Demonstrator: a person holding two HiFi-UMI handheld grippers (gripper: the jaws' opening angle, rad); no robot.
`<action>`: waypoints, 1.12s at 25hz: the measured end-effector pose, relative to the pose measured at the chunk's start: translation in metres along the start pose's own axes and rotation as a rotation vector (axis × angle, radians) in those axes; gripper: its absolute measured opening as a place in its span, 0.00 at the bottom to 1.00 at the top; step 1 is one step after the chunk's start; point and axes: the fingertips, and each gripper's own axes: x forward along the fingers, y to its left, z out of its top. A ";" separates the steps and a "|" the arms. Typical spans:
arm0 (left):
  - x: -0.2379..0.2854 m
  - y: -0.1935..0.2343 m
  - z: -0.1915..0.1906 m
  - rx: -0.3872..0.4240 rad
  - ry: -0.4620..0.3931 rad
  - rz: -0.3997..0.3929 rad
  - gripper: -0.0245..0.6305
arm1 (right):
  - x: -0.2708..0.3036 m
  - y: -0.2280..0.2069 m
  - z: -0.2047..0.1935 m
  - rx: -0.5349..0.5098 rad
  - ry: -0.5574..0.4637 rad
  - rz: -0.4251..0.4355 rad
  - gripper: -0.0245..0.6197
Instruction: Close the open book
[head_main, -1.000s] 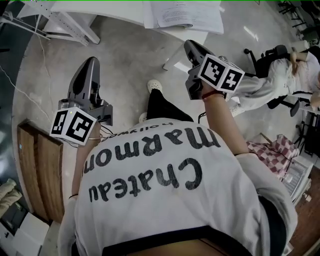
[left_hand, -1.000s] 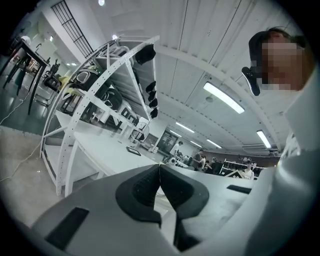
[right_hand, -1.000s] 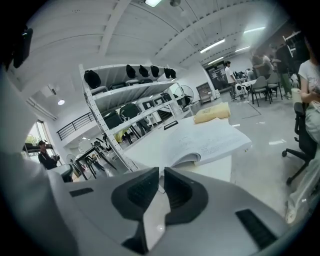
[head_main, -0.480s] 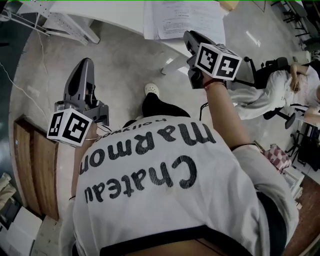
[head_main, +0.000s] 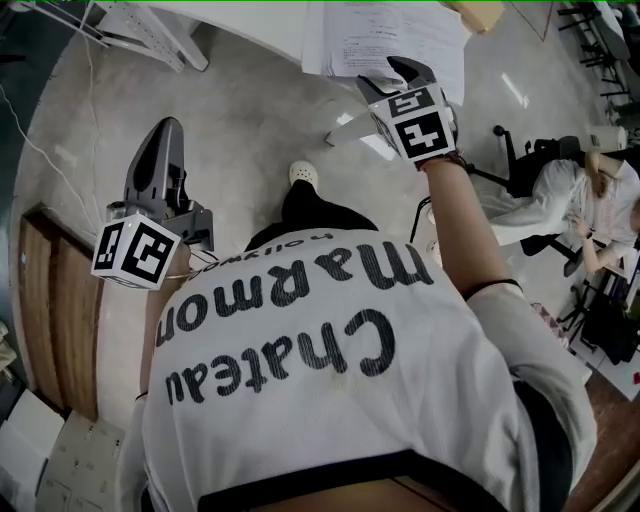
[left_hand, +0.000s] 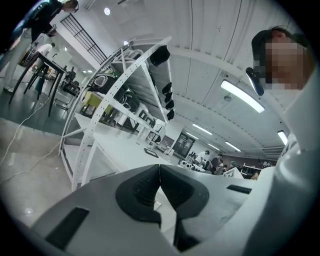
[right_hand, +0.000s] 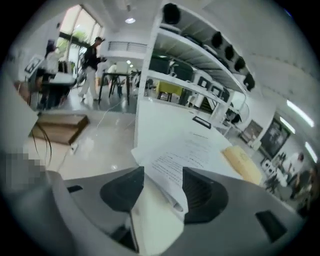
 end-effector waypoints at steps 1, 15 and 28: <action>-0.001 0.002 0.000 -0.003 -0.002 0.007 0.07 | 0.002 0.000 0.001 -0.104 0.023 -0.024 0.40; -0.019 0.019 0.004 -0.019 -0.044 0.076 0.07 | 0.045 0.007 -0.016 -0.782 0.222 -0.147 0.41; -0.027 0.029 0.007 -0.021 -0.059 0.098 0.07 | 0.060 0.023 -0.015 -0.692 0.209 -0.124 0.26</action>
